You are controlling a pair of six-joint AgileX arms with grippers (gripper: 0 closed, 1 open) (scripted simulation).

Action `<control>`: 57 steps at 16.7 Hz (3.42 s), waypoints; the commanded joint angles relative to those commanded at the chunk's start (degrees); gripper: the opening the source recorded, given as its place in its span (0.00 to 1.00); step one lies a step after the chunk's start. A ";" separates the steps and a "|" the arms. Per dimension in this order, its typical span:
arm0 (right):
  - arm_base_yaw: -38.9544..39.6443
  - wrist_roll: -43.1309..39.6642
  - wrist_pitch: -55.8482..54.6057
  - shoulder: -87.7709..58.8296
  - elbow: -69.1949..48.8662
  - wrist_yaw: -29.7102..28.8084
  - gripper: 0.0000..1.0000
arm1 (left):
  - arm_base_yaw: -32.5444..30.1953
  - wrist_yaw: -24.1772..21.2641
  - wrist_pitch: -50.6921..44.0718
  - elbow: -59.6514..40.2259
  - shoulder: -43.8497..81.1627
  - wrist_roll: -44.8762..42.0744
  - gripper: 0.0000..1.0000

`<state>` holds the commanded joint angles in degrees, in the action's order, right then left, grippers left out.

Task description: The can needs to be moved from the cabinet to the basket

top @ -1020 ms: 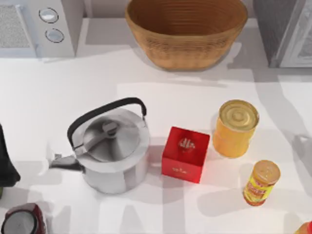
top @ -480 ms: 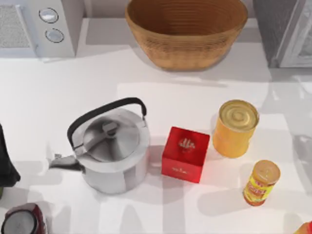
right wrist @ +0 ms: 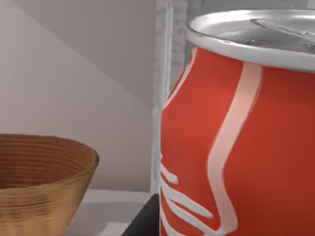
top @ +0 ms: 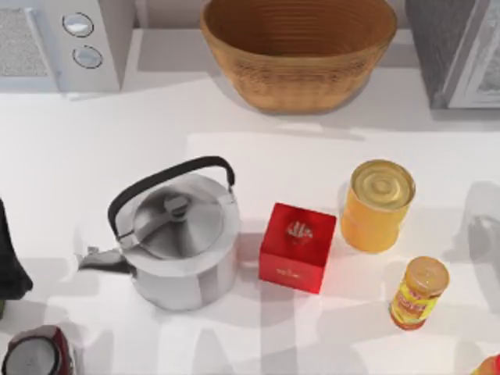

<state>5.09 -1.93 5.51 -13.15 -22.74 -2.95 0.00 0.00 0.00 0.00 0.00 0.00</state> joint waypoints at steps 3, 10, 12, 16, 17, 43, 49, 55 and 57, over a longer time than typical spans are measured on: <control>-2.75 0.85 -3.39 7.91 13.05 1.83 0.00 | 0.00 0.00 0.00 0.00 0.00 0.00 1.00; -5.09 1.93 -5.51 13.15 22.74 2.95 0.00 | 0.00 0.00 0.00 0.00 0.00 0.00 1.00; -5.09 1.93 -5.51 13.15 22.74 2.95 0.00 | 0.00 0.00 0.00 0.00 0.00 0.00 1.00; -4.17 2.03 -6.19 10.96 21.39 2.34 0.00 | 0.00 0.00 0.00 0.00 0.00 0.00 1.00; -3.49 2.06 -6.91 9.16 19.67 1.71 0.00 | 0.00 0.00 0.00 0.00 0.00 0.00 1.00; 26.71 2.84 -36.75 -113.30 -71.86 -30.11 0.00 | 0.00 0.00 0.00 0.00 0.00 0.00 1.00; 26.58 2.95 -36.71 -114.04 -71.87 -30.02 0.00 | 0.00 0.00 0.00 0.00 0.00 0.00 1.00; 25.79 2.84 -36.07 -117.60 -76.73 -29.27 0.00 | 0.00 0.00 0.00 0.00 0.00 0.00 1.00; 25.49 2.78 -35.85 -118.73 -78.33 -28.97 0.00 | 0.00 0.00 0.00 0.00 0.00 0.00 1.00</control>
<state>30.58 0.85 -30.34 -131.88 -101.07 -31.92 0.00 0.00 0.00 0.00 0.00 0.00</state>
